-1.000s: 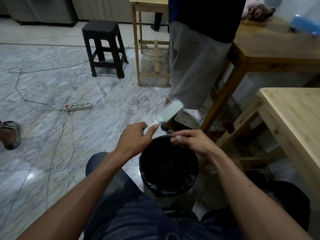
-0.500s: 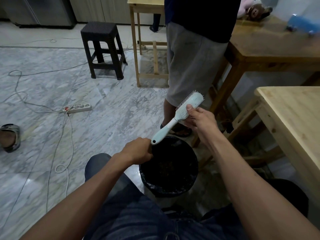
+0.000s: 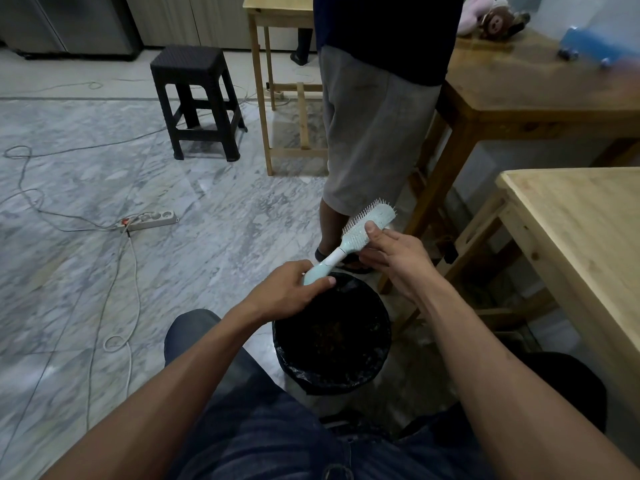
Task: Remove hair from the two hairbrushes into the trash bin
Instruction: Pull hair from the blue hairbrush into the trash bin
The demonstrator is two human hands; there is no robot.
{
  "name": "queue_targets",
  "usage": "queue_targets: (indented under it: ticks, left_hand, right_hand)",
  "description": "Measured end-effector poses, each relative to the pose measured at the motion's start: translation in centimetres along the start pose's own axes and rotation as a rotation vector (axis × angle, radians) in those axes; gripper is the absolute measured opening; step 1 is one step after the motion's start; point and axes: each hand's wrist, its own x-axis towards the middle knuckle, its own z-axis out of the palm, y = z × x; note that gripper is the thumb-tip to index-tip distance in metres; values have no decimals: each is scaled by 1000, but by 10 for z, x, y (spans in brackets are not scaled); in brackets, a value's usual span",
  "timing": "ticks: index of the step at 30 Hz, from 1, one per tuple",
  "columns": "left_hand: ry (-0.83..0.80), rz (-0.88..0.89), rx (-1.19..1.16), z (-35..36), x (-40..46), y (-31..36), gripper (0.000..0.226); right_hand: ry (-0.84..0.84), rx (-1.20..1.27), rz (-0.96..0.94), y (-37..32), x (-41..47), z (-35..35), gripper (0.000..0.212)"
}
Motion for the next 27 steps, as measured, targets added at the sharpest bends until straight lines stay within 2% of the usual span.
queue_targets:
  ticks: [2, 4, 6, 8, 11, 13, 17, 22, 25, 27]
  left_hand:
    - [100, 22, 6, -1, -2, -4, 35]
    - [123, 27, -29, -5, -5, -7, 35]
    - [112, 27, -17, -8, -8, -9, 33]
    - [80, 30, -6, -13, -10, -9, 33]
    - [42, 49, 10, -17, -12, -8, 36]
    - [49, 49, 25, -21, -14, -8, 36]
    - [104, 26, 64, -26, -16, -11, 37]
    - [252, 12, 215, -26, -16, -17, 28]
    - [322, 6, 261, -28, -14, -20, 28]
    - [342, 13, 276, -29, -13, -20, 29]
  right_hand:
    - [63, -71, 28, -2, 2, -2, 36]
    - [229, -96, 31, -2, 4, -6, 40]
    - [327, -45, 22, -2, 6, -11, 29]
    - [256, -3, 23, -2, 6, -10, 37]
    - [111, 44, 39, -4, 7, 0, 69]
    - [161, 49, 50, -3, 7, 9, 73]
    - [380, -385, -29, 2, 4, 18, 88]
    - [443, -628, -93, 16, 5, 19, 76]
    - [336, -722, -44, 26, 5, 13, 64]
    - [218, -681, 49, 32, 3, 12, 54]
